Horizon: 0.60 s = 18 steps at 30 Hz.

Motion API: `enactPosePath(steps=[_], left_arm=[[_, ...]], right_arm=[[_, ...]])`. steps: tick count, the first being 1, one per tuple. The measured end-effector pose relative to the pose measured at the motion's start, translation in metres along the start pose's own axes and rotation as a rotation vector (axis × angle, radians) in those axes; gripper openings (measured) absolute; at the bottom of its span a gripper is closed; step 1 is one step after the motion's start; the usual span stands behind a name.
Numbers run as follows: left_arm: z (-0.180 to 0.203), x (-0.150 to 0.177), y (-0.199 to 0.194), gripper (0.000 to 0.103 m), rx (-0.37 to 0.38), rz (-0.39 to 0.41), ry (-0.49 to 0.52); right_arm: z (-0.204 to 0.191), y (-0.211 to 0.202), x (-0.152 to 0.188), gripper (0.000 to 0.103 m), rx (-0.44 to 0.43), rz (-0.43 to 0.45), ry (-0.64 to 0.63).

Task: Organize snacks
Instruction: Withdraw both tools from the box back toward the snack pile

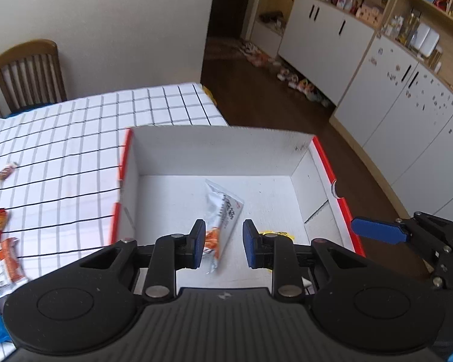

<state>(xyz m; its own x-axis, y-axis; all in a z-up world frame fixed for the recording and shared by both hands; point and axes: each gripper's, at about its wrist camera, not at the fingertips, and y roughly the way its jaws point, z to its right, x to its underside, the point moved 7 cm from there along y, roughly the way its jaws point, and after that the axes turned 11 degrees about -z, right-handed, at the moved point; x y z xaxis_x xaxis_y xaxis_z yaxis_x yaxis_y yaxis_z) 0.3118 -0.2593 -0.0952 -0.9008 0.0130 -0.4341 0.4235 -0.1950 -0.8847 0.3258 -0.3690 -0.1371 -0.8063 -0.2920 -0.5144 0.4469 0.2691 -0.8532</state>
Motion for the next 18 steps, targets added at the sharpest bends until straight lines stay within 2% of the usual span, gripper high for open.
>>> enactPosePath(steps=[10,12,13,14,18], left_arm=[[-0.033,0.028,-0.054,0.027,0.001,0.105,-0.042],[-0.041,0.033,-0.064,0.039,-0.005,0.127,-0.052],[-0.046,0.037,-0.069,0.057,-0.017,0.142,-0.059],[-0.050,0.040,-0.074,0.069,-0.029,0.161,-0.070],[-0.069,0.056,-0.091,0.070,-0.066,0.198,-0.099]], right_arm=[[-0.025,-0.028,-0.006,0.077,-0.054,0.081,-0.057],[-0.031,-0.032,-0.009,0.079,-0.062,0.099,-0.068],[-0.034,-0.034,-0.011,0.079,-0.069,0.106,-0.075],[-0.038,-0.036,-0.012,0.079,-0.076,0.114,-0.082],[-0.055,-0.041,-0.016,0.083,-0.105,0.140,-0.120]])
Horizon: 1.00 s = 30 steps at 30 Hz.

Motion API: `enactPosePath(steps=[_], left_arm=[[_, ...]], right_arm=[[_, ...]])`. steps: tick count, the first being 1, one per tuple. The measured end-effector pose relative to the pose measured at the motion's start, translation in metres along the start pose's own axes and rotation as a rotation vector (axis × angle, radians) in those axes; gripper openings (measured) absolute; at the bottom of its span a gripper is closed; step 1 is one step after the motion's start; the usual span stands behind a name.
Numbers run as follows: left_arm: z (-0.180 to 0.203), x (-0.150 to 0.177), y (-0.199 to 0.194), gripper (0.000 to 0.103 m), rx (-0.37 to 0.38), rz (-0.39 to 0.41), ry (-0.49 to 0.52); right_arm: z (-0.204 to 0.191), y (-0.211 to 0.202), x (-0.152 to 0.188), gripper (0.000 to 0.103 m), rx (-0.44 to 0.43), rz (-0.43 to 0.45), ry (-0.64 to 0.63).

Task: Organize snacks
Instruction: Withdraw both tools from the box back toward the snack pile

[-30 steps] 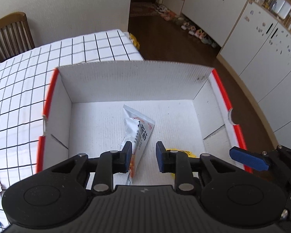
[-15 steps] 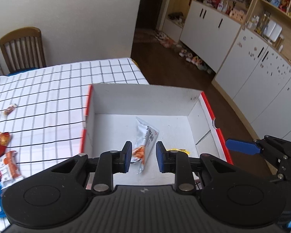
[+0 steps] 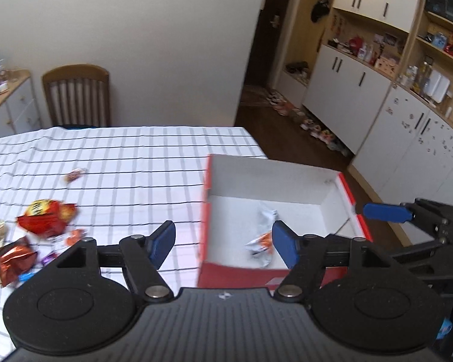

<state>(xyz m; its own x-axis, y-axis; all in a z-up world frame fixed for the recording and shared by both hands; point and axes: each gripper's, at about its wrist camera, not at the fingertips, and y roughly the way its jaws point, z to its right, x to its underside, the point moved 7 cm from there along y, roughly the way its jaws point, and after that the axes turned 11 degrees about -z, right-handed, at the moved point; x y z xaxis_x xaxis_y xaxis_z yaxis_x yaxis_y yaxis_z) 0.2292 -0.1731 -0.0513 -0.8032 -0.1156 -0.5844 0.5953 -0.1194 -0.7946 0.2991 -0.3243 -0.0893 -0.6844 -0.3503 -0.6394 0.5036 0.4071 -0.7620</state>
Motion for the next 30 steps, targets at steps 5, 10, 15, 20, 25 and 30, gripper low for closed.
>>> enactPosePath(steps=[5,10,15,20,25,30], left_arm=[[-0.032,0.015,-0.021,0.076,-0.054,0.043,-0.054],[-0.066,0.031,-0.042,0.079,-0.089,0.095,-0.112],[-0.106,0.044,-0.056,0.084,-0.124,0.139,-0.128],[-0.145,0.059,-0.067,0.085,-0.146,0.169,-0.106],[-0.178,0.077,-0.061,0.085,-0.164,0.107,-0.069],[-0.210,0.096,-0.043,0.085,-0.164,0.052,-0.087]], right_arm=[[-0.023,0.000,-0.008,0.089,-0.060,0.025,-0.035],[-0.049,0.004,-0.015,0.096,-0.094,0.048,-0.067],[-0.080,0.006,-0.016,0.103,-0.128,0.075,-0.076],[-0.110,0.010,-0.013,0.103,-0.127,0.078,-0.032],[-0.141,0.021,-0.013,0.103,-0.130,0.066,0.024],[-0.166,0.041,-0.016,0.103,-0.104,0.039,0.066]])
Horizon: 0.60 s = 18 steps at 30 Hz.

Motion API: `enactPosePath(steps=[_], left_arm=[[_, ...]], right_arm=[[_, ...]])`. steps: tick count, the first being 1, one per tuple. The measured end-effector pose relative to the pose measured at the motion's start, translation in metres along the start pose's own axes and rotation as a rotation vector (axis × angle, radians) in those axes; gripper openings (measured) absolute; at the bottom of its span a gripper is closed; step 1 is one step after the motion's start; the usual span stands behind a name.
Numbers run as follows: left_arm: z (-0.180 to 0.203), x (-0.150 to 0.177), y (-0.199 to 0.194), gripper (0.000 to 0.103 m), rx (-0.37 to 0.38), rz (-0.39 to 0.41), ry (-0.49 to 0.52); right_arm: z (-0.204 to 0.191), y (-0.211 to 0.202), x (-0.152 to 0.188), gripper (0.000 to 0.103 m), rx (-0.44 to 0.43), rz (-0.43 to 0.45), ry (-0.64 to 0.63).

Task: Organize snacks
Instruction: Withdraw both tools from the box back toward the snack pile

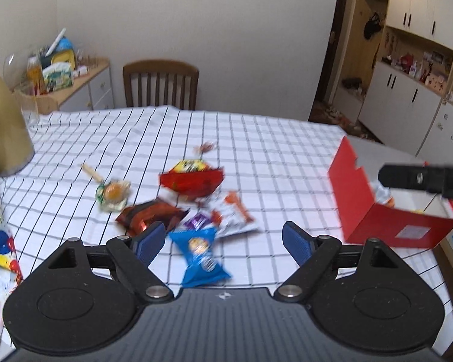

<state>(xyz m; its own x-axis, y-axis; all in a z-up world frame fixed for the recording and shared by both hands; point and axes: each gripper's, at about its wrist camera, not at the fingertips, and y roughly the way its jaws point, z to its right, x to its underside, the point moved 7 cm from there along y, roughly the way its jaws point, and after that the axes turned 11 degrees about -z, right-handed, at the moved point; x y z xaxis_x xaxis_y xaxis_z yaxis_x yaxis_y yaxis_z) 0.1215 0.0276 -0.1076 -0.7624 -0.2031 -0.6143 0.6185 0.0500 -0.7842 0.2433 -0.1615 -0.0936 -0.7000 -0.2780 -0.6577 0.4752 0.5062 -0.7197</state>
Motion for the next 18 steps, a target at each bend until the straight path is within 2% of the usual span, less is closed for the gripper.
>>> enactPosePath(steps=[7,18], left_arm=[[-0.022,0.010,0.030,0.085,-0.019,-0.030,-0.019],[-0.026,0.016,0.074,0.085,-0.021,-0.083,-0.062]], right_arm=[[-0.023,0.040,0.000,0.103,0.030,-0.053,0.033],[-0.036,0.106,-0.004,0.103,0.042,-0.168,0.026]])
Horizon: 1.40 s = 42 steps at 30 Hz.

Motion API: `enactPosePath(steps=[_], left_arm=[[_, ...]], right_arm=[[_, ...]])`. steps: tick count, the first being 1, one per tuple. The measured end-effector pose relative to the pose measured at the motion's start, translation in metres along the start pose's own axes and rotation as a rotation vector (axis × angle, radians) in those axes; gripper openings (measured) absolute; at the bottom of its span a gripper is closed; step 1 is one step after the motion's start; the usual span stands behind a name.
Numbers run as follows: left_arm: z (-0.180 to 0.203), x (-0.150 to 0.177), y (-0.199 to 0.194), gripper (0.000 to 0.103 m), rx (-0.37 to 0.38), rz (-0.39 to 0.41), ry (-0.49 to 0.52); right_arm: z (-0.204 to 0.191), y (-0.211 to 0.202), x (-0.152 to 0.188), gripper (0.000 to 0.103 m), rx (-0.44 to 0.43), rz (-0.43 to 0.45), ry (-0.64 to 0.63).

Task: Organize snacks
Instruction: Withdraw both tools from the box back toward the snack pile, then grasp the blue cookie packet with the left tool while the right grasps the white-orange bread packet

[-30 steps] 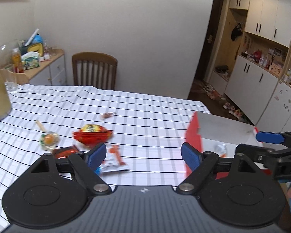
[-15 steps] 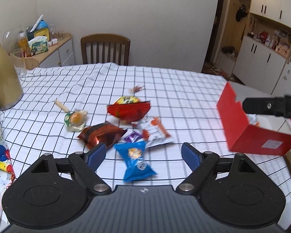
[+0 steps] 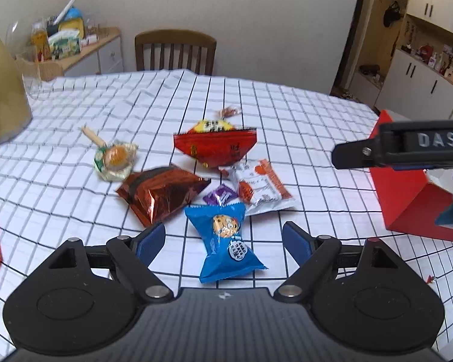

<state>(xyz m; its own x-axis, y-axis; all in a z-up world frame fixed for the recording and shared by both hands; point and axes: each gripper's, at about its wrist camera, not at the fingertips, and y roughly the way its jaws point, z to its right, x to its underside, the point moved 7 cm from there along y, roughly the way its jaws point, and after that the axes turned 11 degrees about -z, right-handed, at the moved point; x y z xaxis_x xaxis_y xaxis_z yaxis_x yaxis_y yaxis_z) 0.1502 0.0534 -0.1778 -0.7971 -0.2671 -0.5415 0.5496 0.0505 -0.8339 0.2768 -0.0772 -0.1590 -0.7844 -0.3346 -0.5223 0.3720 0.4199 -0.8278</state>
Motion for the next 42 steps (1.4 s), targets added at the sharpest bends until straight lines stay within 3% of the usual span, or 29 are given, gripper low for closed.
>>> enactPosePath(steps=[11,22,26,33,35,37,42], left_arm=[[-0.006,0.004,0.042,0.085,-0.038,-0.070,-0.064],[-0.003,0.007,0.063,0.084,-0.028,-0.120,-0.081],[-0.002,0.008,0.070,0.071,-0.030,-0.148,-0.079],[-0.001,0.006,0.073,0.064,-0.018,-0.146,-0.084],[0.000,0.005,0.074,0.053,-0.016,-0.148,-0.083],[0.000,0.004,0.075,0.048,-0.005,-0.158,-0.088],[-0.002,0.002,0.076,0.045,-0.004,-0.163,-0.102]], right_arm=[[-0.018,0.066,-0.014,0.100,0.008,-0.127,-0.070],[-0.035,0.120,-0.017,0.087,0.014,-0.223,-0.085],[-0.035,0.132,-0.017,0.081,0.029,-0.243,-0.084],[-0.035,0.140,-0.017,0.070,0.024,-0.262,-0.076],[-0.036,0.141,-0.017,0.066,0.025,-0.263,-0.079],[-0.037,0.143,-0.017,0.063,0.032,-0.265,-0.086],[-0.042,0.146,-0.016,0.054,0.057,-0.272,-0.116]])
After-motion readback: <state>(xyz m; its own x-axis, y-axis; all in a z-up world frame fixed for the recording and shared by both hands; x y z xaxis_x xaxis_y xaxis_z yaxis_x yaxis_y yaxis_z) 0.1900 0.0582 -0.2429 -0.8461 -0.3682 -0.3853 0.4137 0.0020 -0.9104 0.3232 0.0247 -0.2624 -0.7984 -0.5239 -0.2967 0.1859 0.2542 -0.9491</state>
